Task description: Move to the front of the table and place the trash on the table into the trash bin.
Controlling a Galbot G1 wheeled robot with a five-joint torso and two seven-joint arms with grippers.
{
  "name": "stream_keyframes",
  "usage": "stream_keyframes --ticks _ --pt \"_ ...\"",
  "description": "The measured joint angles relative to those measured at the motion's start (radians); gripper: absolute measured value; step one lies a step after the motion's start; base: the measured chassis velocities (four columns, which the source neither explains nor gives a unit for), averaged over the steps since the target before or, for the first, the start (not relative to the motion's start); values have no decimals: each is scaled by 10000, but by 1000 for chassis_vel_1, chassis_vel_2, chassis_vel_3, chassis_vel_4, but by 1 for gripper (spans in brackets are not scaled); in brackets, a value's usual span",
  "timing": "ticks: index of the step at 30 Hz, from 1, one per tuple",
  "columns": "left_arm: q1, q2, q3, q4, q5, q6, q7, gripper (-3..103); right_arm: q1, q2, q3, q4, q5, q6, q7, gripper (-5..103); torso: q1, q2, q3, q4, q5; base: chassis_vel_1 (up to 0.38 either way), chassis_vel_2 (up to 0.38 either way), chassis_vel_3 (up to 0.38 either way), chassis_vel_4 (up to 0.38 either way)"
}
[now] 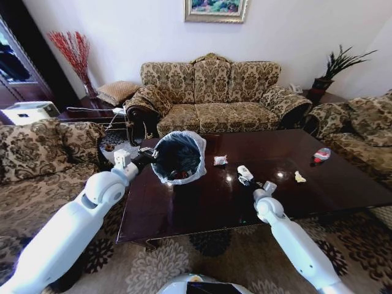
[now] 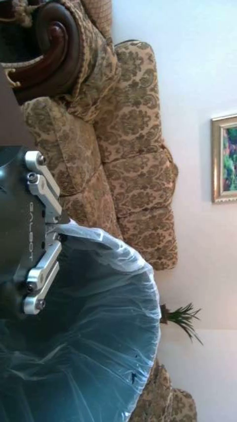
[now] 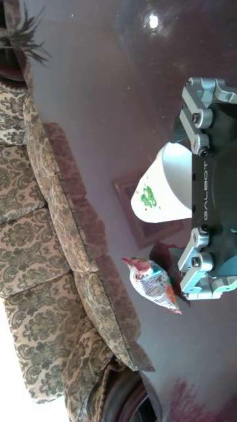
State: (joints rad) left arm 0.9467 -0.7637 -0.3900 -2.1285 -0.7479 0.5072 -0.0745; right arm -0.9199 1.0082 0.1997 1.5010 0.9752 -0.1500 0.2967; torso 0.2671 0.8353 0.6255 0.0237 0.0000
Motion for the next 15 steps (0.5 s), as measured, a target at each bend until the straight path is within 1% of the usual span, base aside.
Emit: stream_keyframes --ticks 1,2,5,6,7,8,11,12,13,14,15 --pt "0 0 0 0 0 0 0 2 0 0 0 0 0 0 0 103 0 0 0 0 0 0 0 0 0" --pt "-39 -8 19 63 -7 -12 18 2 48 -3 -17 -58 -9 0 -33 100 0 0 0 -1 0 0 0 0 0" --pt "-72 -15 41 194 -14 -104 97 2 199 16 -84 -224 -46 -1 -116 86 1 -1 1 -1 -1 0 0 0 0" --pt "-72 -15 41 194 -14 -104 97 2 199 16 -84 -224 -46 -1 -116 86 1 -1 1 -1 -1 0 0 0 0" --pt "-48 -15 41 212 -16 -176 98 2 257 40 -123 -290 -50 -8 -154 80 2 0 1 -1 0 0 0 0 0" --pt "-31 -15 41 224 -22 -237 86 2 291 52 -142 -331 -54 -15 -185 80 1 0 1 0 0 0 0 0 0" --pt "-22 -13 14 274 -114 -432 -39 2 476 146 -240 -571 -61 -43 -386 64 1 0 0 1 0 0 0 0 0" --pt "-22 -13 14 274 -114 -432 -39 2 476 146 -240 -571 -61 -43 -386 64 1 0 0 1 0 0 0 0 0" --pt "-41 -5 7 275 -158 -439 -50 2 515 175 -258 -632 -62 -48 -444 58 1 0 1 1 0 0 0 0 0" --pt "-63 0 7 276 -180 -439 -55 2 542 196 -274 -678 -63 -51 -499 58 1 -1 1 1 -1 0 0 0 0" --pt "-106 6 6 277 -198 -440 -60 2 581 223 -286 -749 -67 -59 -581 47 1 -1 1 0 0 0 0 0 0"
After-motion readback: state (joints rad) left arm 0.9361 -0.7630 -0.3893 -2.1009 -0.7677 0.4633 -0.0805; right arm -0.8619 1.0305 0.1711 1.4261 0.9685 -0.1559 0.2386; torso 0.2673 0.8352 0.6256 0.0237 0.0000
